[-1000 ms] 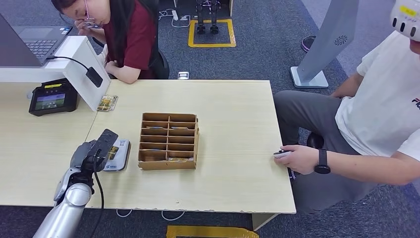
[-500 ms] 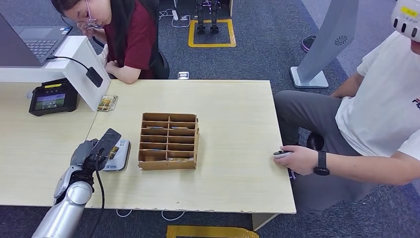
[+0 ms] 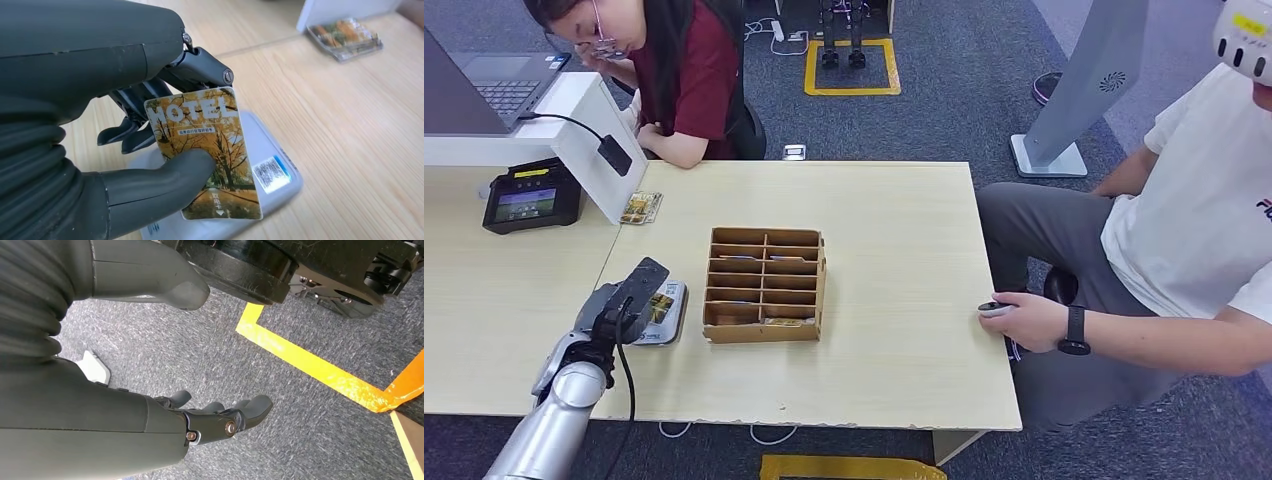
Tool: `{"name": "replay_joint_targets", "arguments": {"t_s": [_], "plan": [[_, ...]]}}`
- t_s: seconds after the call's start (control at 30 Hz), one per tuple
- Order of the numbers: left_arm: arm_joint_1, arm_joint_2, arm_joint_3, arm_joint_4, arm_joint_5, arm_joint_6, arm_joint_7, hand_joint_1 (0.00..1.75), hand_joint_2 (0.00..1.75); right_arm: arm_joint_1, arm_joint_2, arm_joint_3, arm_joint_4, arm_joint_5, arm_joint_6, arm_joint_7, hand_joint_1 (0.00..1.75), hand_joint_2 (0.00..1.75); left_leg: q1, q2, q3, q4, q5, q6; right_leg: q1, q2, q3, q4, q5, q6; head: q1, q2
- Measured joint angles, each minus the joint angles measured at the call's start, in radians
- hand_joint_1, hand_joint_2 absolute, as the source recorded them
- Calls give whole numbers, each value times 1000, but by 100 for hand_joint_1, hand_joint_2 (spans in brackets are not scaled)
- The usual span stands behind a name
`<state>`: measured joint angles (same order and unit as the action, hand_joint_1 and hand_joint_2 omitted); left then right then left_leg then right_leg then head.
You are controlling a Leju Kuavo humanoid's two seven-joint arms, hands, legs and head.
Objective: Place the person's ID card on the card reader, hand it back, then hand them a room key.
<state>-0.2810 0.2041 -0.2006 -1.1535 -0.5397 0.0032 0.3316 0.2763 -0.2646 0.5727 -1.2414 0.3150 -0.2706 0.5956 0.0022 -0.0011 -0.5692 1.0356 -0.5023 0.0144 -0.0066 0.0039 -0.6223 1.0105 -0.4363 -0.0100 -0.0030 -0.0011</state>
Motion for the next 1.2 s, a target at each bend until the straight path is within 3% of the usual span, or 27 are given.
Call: {"name": "replay_joint_targets", "arguments": {"t_s": [0.17, 1.2], "plan": [[1, 13, 4, 18, 50, -8, -35, 175, 175, 4, -4, 1, 10, -4, -5, -23, 0, 175, 0, 0, 0, 0, 0, 0, 0, 0, 0, 0, 0, 0, 0, 0], [-8, 23, 1, 24, 17, -24, -2, 175, 175, -3, -9, 5, 9, -3, 0, -6, 0, 175, 0, 0, 0, 0, 0, 0, 0, 0, 0, 0, 0, 0, 0, 0]]}}
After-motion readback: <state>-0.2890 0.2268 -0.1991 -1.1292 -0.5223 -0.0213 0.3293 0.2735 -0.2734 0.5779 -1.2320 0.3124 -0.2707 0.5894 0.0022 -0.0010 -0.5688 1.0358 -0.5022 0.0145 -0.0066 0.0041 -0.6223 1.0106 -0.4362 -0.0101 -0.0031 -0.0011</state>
